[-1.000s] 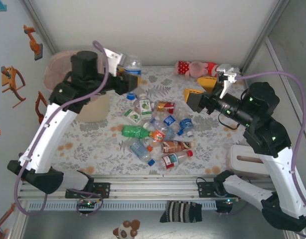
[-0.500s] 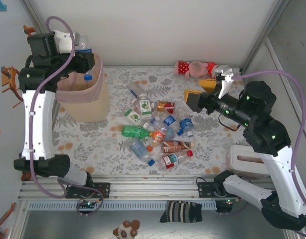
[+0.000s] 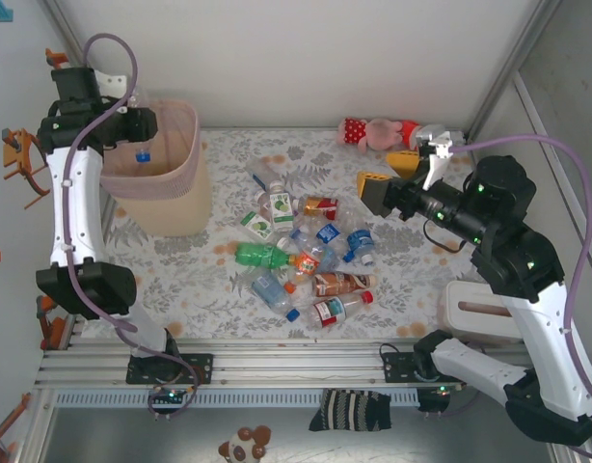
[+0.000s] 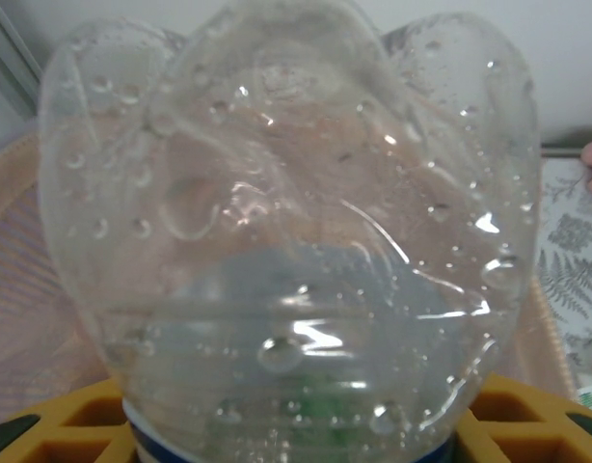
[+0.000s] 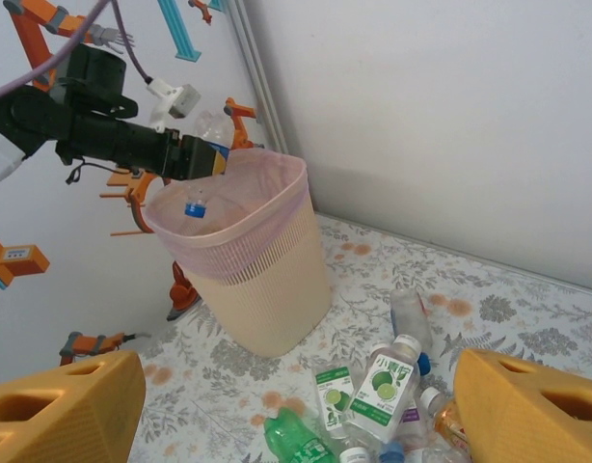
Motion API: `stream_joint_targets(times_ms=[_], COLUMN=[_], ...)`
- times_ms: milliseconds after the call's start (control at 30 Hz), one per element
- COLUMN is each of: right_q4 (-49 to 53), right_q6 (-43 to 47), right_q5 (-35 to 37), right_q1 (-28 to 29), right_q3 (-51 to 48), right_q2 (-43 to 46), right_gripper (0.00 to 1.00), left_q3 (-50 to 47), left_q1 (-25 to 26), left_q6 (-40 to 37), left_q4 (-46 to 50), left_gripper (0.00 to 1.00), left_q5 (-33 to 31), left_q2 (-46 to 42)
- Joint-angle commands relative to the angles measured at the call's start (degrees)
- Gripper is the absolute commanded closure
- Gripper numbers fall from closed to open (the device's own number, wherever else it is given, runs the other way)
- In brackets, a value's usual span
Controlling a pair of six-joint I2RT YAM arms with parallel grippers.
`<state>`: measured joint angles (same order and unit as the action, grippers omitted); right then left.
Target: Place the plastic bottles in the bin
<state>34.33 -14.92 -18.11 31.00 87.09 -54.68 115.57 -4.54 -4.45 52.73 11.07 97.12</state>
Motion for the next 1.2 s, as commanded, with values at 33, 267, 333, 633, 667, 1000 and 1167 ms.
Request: stream_joint_targets(times_ms=[33,267,333,633,667,1000,1167], right_q4=[0.1,0.1,0.0,-0.5,-0.6,-0.4,-0.2], right_q6=[0.9,1.0,1.1,0.7,0.7,0.5,0.3], right_q5=[0.8,0.7,0.8,0.5,0.5,1.1,2.3], right_q1=[0.4,0.4,0.4,0.4,0.4,0.4,0.4], right_q3=[-0.1,-0.7,-0.8,-1.1,-1.2,-1.0,-1.5], right_q2=[0.1,0.1,0.1,-0.5,-0.5,-2.3,-3.6], right_gripper=[0.18,0.18,0.18,0.18,0.18,0.19,0.19], left_q3=[-6.2,-14.0,-16.2,-16.7,-16.5,-16.4,-16.8], left_q1=[-0.1,0.0,-0.1,0.0,0.1,0.2,0.1], left_q6=[-2.8,-2.5,-2.0,-2.2,-2.1,-1.6,-1.1], left_q4=[-1.3,-3.2,-3.9,-1.2,-0.9,-0.2,-1.1], left_gripper=[0.48,0.47,0.48,0.43,0.43,0.34,0.33], left_q5=[-0.7,-0.9,-0.6,-0.6,-0.7,0.5,2.5], left_q2=[0.9,3.3,4.0,9.7,10.1,8.4,6.5])
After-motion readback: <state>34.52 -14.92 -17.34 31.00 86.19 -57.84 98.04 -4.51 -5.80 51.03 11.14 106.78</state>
